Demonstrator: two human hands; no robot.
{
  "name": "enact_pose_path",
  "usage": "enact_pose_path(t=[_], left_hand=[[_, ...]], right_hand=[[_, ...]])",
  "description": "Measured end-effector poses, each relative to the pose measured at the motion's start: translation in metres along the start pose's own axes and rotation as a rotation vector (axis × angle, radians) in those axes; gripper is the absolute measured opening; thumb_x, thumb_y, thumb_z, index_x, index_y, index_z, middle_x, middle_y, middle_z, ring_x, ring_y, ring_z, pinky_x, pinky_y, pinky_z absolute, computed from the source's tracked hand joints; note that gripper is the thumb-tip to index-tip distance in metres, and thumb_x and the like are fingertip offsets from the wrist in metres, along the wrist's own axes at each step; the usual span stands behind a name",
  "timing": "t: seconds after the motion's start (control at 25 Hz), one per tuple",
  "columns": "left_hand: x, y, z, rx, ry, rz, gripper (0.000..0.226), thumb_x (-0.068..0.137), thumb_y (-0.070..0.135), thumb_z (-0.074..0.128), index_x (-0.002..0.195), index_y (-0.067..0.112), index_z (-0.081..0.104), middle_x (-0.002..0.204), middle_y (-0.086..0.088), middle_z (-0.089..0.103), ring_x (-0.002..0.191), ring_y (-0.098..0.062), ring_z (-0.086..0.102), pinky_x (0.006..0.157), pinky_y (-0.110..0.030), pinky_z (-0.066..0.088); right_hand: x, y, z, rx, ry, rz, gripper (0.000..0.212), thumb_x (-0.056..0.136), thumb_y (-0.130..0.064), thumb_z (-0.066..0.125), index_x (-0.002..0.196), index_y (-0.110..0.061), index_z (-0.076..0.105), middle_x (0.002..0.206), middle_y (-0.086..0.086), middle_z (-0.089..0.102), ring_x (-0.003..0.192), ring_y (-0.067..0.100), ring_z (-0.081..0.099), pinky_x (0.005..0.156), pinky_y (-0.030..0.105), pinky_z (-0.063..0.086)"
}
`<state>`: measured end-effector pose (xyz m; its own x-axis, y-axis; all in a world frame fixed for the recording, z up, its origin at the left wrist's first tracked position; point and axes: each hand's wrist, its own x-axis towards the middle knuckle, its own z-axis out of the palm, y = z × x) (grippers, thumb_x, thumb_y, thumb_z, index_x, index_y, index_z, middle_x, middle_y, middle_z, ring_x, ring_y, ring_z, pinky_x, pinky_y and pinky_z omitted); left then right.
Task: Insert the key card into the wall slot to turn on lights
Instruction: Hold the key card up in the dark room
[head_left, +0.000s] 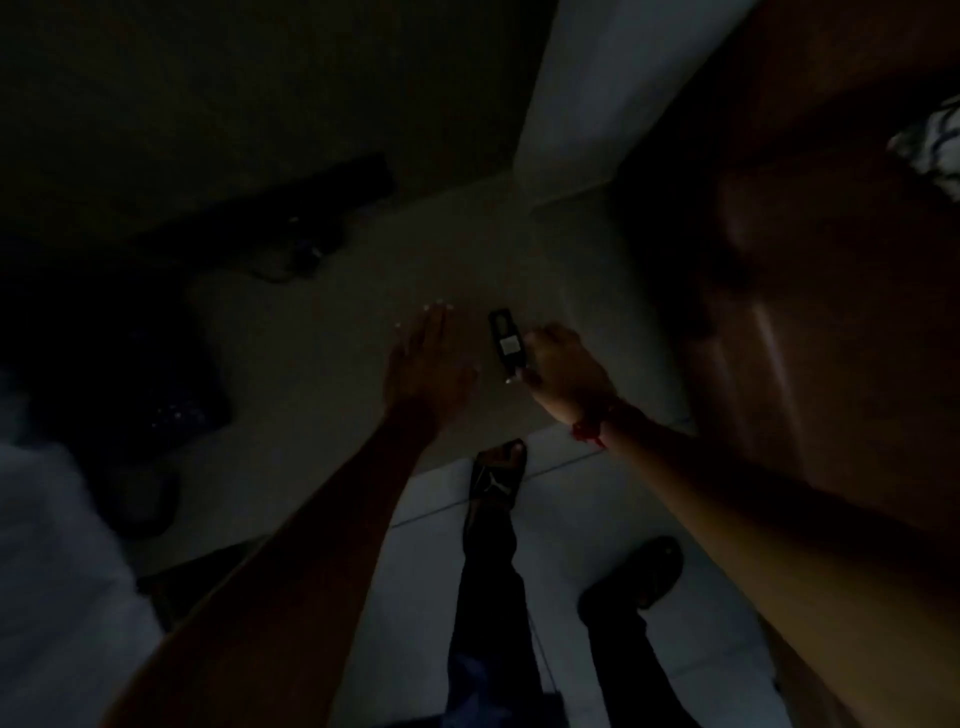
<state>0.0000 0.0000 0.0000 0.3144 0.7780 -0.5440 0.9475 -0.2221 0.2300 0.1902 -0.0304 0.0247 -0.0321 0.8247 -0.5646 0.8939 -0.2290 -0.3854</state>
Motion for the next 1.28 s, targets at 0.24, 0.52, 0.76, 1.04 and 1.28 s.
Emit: enact_pose_path(t=[0.24,0.52,0.76,1.04,1.28], left_hand=[[-0.004,-0.017,0.054,0.027,0.027,-0.008,0.080,0.105,0.046,0.044,0.166,0.010,0.005,0.176,-0.011,0.002,0.163,-0.027,0.003,0.133,-0.051,0.008],[-0.001,-0.008,0.053,-0.001,-0.006,-0.040,0.083,0.106,0.045,0.046,0.166,0.008,0.002,0.175,-0.012,-0.001,0.163,-0.027,0.001,0.133,-0.051,0.008],[0.002,0.012,0.037,-0.037,0.020,-0.060,0.081,0.106,0.044,0.047,0.166,0.012,0.004,0.176,-0.009,0.002,0.163,-0.027,0.003,0.133,-0.051,0.005],[-0.007,0.041,-0.042,0.025,0.114,0.009,0.078,0.106,0.045,0.043,0.166,0.011,0.007,0.176,-0.009,0.004,0.163,-0.028,0.009,0.132,-0.052,0.011],[-0.021,0.099,-0.184,0.056,0.270,0.128,0.074,0.107,0.046,0.041,0.165,0.008,0.015,0.174,-0.011,0.013,0.163,-0.025,0.011,0.133,-0.048,0.011]], right_hand=[[0.017,0.002,0.065,0.045,0.121,0.127,0.056,0.090,-0.040,0.057,0.134,-0.008,0.043,0.134,0.019,0.049,0.121,0.036,0.048,0.095,0.046,0.049],[0.027,0.011,0.070,0.222,0.186,0.117,0.030,0.091,-0.034,0.057,0.106,-0.009,0.055,0.104,0.015,0.060,0.093,0.029,0.057,0.074,0.034,0.044],[0.009,0.020,0.043,0.458,0.182,0.090,0.038,0.083,-0.040,0.061,0.077,-0.003,0.057,0.060,0.010,0.049,0.052,0.017,0.041,0.051,0.027,0.028],[-0.015,0.011,-0.056,0.524,0.207,0.058,0.040,0.089,-0.033,0.065,0.073,0.003,0.059,0.065,0.018,0.057,0.060,0.029,0.052,0.053,0.035,0.034],[-0.056,-0.008,-0.203,0.450,0.365,0.016,0.024,0.081,-0.029,0.072,0.083,-0.005,0.070,0.076,0.016,0.071,0.069,0.024,0.062,0.057,0.034,0.045]])
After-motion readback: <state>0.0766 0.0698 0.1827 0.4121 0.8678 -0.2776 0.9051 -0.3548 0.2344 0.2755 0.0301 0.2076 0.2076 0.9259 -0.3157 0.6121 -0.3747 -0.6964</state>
